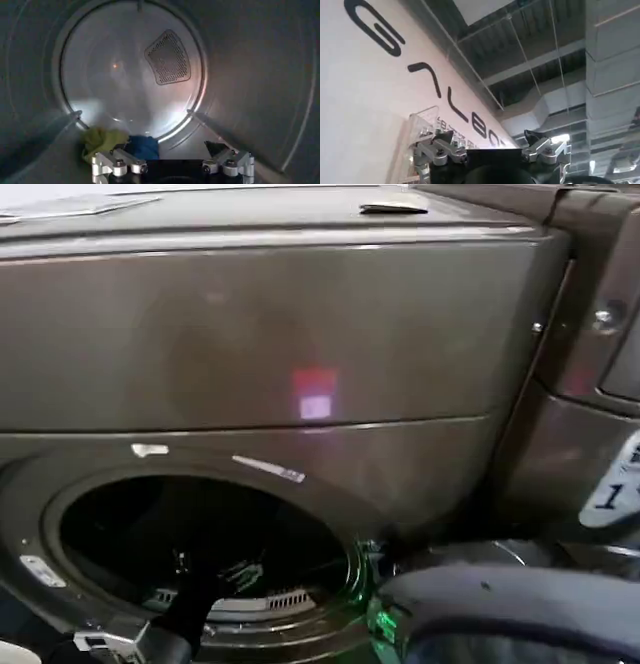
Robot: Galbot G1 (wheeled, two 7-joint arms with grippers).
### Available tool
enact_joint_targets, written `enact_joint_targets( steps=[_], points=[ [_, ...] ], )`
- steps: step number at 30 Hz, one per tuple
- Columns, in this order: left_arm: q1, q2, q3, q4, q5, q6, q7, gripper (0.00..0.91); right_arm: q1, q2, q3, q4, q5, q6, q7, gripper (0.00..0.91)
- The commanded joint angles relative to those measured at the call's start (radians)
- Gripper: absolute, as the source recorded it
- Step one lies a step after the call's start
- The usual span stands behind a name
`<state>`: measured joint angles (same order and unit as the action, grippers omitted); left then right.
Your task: Grasp the clothes from the dryer.
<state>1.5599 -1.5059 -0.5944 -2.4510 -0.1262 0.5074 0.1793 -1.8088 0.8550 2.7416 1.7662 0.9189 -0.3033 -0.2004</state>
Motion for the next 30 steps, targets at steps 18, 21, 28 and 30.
enact_joint_targets(
  steps=[18, 21, 28, 30],
  points=[
    [-0.484, 0.022, 0.028, 0.536, -0.058, -0.062, -0.008, 0.907, -0.065, 0.002, 0.080, 0.001, 0.025, -0.008, -0.002, 0.907],
    [-0.555, 0.027, 0.033, 0.621, -0.066, -0.071, -0.012, 0.907, -0.063, 0.004, 0.078, 0.005, 0.026, -0.009, -0.002, 0.907],
    [-0.702, 0.030, 0.052, 0.788, -0.061, -0.104, -0.010, 0.907, -0.063, 0.002, 0.082, 0.002, 0.025, -0.009, -0.002, 0.907],
    [-0.746, 0.026, 0.059, 0.831, -0.066, -0.109, -0.007, 0.907, -0.062, 0.003, 0.081, 0.004, 0.025, -0.009, -0.002, 0.907]
  ],
)
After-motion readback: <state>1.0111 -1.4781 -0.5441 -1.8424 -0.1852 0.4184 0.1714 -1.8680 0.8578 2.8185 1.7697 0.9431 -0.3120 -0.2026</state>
